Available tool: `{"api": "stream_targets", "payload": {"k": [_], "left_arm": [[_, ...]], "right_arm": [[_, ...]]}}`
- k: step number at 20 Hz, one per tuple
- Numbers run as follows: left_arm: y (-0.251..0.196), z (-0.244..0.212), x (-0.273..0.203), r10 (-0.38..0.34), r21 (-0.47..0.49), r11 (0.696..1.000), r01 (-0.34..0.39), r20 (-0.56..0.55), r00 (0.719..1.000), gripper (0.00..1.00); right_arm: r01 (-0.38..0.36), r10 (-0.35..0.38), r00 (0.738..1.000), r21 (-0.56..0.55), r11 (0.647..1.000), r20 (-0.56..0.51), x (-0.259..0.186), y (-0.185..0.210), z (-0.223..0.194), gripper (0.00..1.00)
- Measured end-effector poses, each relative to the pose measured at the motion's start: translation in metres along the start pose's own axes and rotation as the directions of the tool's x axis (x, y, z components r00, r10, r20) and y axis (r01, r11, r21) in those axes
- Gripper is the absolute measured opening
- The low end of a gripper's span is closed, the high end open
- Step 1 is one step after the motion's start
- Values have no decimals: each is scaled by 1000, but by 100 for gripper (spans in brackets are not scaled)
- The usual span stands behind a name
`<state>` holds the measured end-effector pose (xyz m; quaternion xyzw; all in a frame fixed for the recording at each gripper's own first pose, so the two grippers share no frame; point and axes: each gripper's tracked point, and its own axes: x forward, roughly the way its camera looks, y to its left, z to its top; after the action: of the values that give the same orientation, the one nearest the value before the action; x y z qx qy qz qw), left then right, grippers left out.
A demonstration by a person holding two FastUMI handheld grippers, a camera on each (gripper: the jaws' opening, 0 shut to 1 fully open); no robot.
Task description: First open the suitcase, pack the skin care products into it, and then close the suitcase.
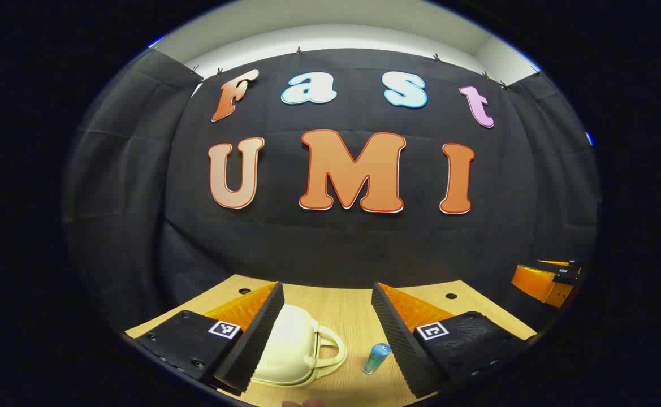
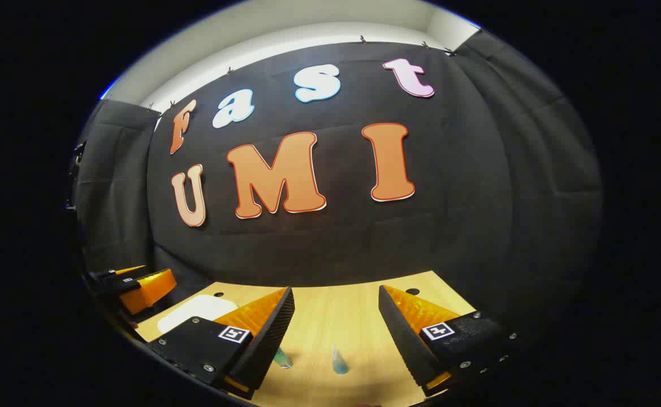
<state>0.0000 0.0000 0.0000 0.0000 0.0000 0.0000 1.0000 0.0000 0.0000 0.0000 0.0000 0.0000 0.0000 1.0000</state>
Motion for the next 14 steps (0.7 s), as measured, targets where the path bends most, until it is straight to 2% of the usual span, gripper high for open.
{"api": "stream_targets", "payload": {"k": [4, 7, 12, 14], "left_arm": [[-7, -11, 11, -57, -3, 998, 57, -59, 997, 96], [5, -11, 16, -74, 19, 997, 75, -57, 996, 96], [19, -16, 17, -112, -66, 992, 107, -81, 990, 96], [21, -9, 19, -126, -67, 990, 121, -65, 990, 97]], "right_arm": [[74, -75, 996, -22, 997, -43, 3, -8, -14, 95], [80, -82, 996, -41, 996, -48, 4, 4, -17, 95], [93, -97, 994, -84, 992, -48, 1, 23, -16, 95], [87, -91, 995, -79, 993, -47, -6, 32, -13, 95]]}}
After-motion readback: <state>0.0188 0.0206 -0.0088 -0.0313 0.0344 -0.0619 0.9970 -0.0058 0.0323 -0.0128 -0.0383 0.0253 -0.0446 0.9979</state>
